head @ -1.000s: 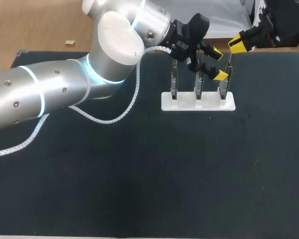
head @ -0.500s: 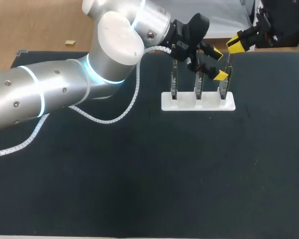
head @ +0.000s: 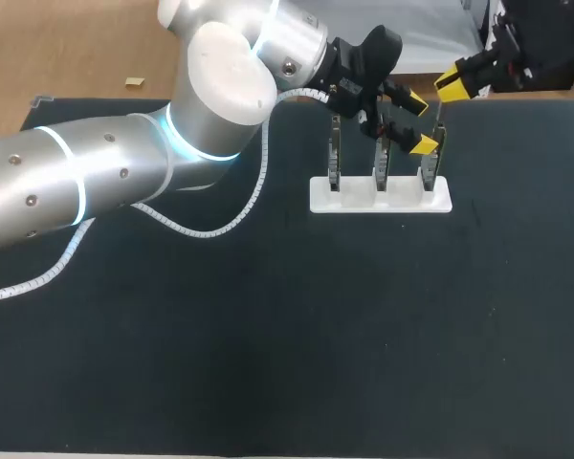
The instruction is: Pick up the optical module with the left hand, and insert it into the network port with the right hand.
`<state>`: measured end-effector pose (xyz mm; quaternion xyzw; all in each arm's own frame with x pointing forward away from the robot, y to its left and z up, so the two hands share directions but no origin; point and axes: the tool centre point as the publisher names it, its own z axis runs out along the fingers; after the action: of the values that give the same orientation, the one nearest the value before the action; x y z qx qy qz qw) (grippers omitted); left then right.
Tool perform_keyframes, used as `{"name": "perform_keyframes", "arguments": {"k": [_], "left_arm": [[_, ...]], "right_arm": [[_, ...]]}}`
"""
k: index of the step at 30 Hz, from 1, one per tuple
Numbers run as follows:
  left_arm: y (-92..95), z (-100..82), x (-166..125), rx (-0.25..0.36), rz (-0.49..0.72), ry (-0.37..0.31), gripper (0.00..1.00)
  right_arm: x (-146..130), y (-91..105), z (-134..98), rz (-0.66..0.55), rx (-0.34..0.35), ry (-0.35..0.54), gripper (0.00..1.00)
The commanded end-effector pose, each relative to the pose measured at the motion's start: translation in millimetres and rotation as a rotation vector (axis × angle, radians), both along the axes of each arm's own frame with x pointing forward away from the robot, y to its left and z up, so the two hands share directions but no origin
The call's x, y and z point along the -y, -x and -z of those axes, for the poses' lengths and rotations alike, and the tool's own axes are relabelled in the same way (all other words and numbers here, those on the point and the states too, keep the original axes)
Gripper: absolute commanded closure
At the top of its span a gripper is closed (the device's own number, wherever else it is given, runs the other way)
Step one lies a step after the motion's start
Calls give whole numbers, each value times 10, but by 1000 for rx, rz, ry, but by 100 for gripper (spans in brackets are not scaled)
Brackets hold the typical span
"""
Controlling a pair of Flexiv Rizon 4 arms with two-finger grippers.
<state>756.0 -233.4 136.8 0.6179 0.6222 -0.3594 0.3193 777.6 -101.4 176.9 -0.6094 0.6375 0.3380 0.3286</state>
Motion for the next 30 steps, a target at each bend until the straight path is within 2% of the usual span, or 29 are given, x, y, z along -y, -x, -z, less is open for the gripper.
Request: {"name": "perform_keyframes", "arguments": {"k": [1,14,30], "left_arm": [[-34,-7,16,-5,5,-7,0],[-34,-7,16,-5,5,-7,0],[-34,-7,16,-5,5,-7,0]], "right_arm": [[-6,56,0,13,9,10,100],[1,76,50,19,0,15,100],[30,25,-2,7,25,17,100]]}}
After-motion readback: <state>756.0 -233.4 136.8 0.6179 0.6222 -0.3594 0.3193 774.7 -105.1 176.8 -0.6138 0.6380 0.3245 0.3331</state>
